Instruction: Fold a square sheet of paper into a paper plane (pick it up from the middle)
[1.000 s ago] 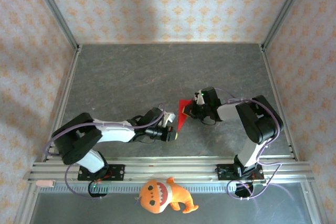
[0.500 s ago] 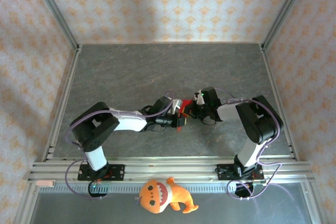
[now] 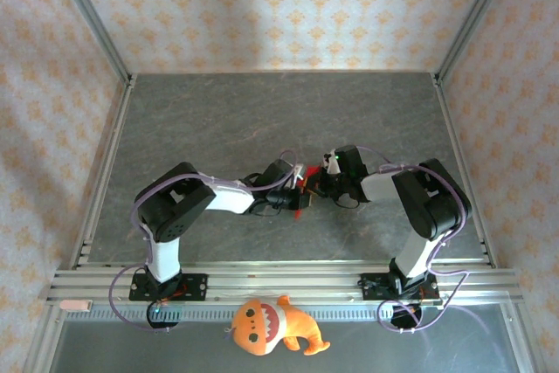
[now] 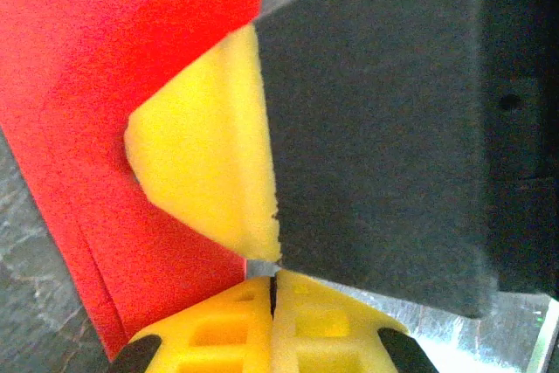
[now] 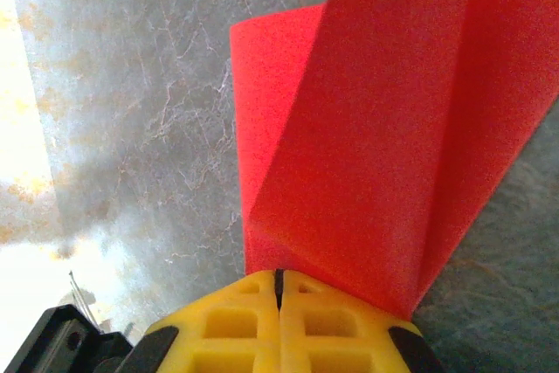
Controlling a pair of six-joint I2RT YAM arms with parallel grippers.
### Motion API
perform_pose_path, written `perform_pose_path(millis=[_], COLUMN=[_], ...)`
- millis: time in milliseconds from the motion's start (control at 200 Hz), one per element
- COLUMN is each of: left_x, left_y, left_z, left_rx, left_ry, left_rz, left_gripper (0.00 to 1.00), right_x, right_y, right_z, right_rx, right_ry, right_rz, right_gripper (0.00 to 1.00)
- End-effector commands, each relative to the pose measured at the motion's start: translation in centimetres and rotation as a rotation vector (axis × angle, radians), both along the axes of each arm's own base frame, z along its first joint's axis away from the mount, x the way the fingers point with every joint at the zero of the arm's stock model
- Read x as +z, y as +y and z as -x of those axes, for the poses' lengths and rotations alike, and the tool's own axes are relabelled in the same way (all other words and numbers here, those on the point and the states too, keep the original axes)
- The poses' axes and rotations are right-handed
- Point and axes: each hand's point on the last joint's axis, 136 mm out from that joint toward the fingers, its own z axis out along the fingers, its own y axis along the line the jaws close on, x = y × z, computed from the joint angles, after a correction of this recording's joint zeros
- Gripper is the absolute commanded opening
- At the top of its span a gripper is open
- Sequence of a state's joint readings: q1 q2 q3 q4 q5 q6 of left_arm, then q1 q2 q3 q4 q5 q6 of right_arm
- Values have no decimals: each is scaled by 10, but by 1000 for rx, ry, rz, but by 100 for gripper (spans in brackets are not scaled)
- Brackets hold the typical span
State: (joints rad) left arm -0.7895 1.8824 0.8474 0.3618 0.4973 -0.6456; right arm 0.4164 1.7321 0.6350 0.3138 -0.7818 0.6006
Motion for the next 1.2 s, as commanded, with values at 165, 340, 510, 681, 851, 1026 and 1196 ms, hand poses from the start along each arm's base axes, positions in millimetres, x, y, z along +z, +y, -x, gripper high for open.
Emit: perform_pose_path(millis=[165, 340, 510, 681, 851, 1026, 1196], left_x=[-28, -29, -37, -39, -19, 43, 67], left_y=[19, 24, 38, 48, 47, 36, 19], left_z=[39, 58, 79, 100, 103, 70, 32], left_rx=[-46, -108, -135, -174, -176, -85, -19], left_ry=[112, 133, 160, 170, 125, -57, -106], left_rz=[-31, -80, -125, -152, -97, 50, 128], left_gripper=[0, 1, 1, 1, 1, 0, 0], right_x=[-60, -62, -62, -63, -60, -57, -52], right_y=[-39, -41, -42, -42, -40, -36, -34], right_z=[20, 19, 19, 20, 20, 20, 18], right_rx=[-76, -73, -78, -78, -77, -77, -78], right_ry=[113, 115, 113, 117, 112, 111, 103], right_rz=[238, 261, 265, 264, 251, 224, 207], right_gripper=[5, 4, 4, 4, 4, 4, 5])
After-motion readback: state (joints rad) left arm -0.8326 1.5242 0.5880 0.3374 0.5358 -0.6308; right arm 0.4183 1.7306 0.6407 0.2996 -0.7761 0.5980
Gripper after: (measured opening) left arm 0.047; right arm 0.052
